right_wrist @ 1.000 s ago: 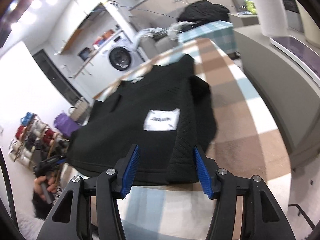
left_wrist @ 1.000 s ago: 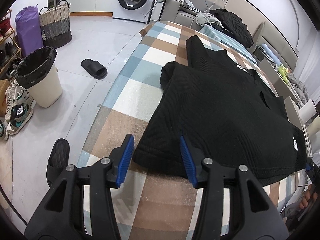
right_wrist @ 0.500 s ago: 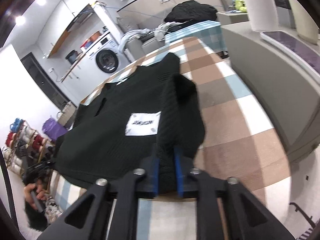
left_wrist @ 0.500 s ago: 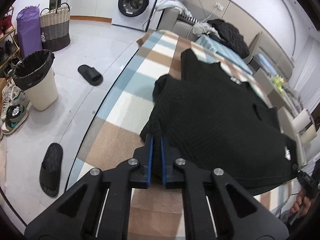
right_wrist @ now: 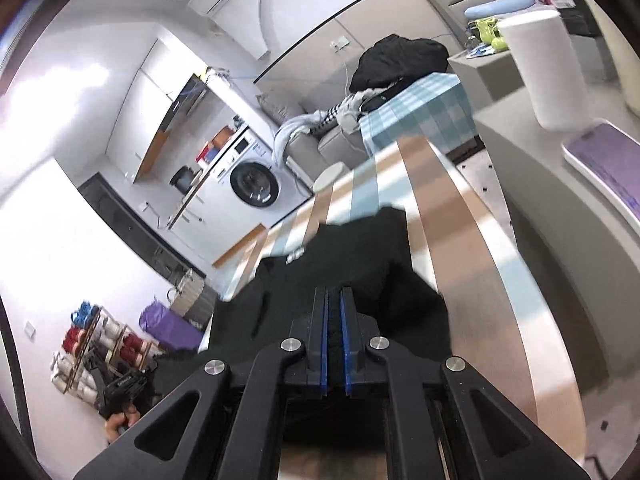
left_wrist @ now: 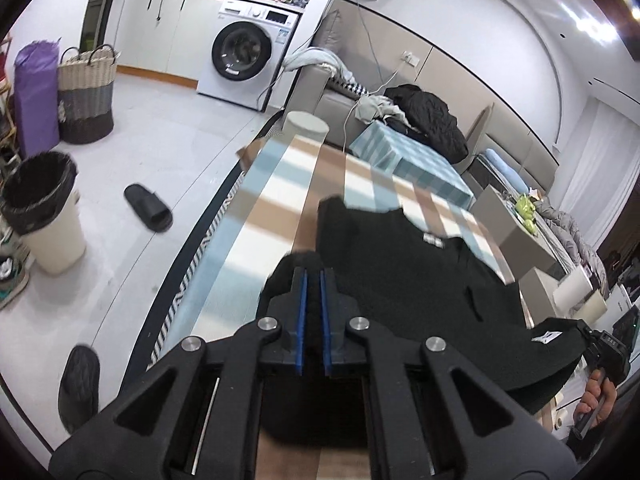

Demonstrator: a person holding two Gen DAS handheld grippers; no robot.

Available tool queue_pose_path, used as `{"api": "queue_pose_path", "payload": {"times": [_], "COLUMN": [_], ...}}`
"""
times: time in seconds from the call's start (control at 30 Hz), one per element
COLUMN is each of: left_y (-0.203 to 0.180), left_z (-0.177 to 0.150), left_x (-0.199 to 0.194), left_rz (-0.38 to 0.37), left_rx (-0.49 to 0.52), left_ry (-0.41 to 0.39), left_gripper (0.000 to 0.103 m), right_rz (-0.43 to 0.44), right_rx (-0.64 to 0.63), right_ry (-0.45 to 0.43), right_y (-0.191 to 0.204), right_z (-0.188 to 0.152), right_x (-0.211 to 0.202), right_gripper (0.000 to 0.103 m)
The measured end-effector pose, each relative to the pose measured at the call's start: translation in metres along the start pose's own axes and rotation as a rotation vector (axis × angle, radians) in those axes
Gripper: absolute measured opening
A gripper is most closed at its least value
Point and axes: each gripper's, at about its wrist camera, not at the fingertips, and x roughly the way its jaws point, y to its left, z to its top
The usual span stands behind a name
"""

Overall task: Fold small clothes
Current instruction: 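Carry the held hem over the sweater toward the collar with both tools, then lay the hem down near the collar and open both tools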

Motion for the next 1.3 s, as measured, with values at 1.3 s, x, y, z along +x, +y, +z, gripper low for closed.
{"api": "queue_pose_path", "payload": {"times": [1.3], "left_y": [-0.004], "left_z": [0.057], "left_x": [0.183], "left_rz": [0.141], "left_rx": [0.128], "left_ry": [0.145], "left_gripper": [0.032], "right_rz": [-0.327], "right_rx": [-0.173], "right_ry": [0.214], "right_y": [-0.005], "right_z": [0.068], "right_x": [0.179], "right_gripper": [0.035]}}
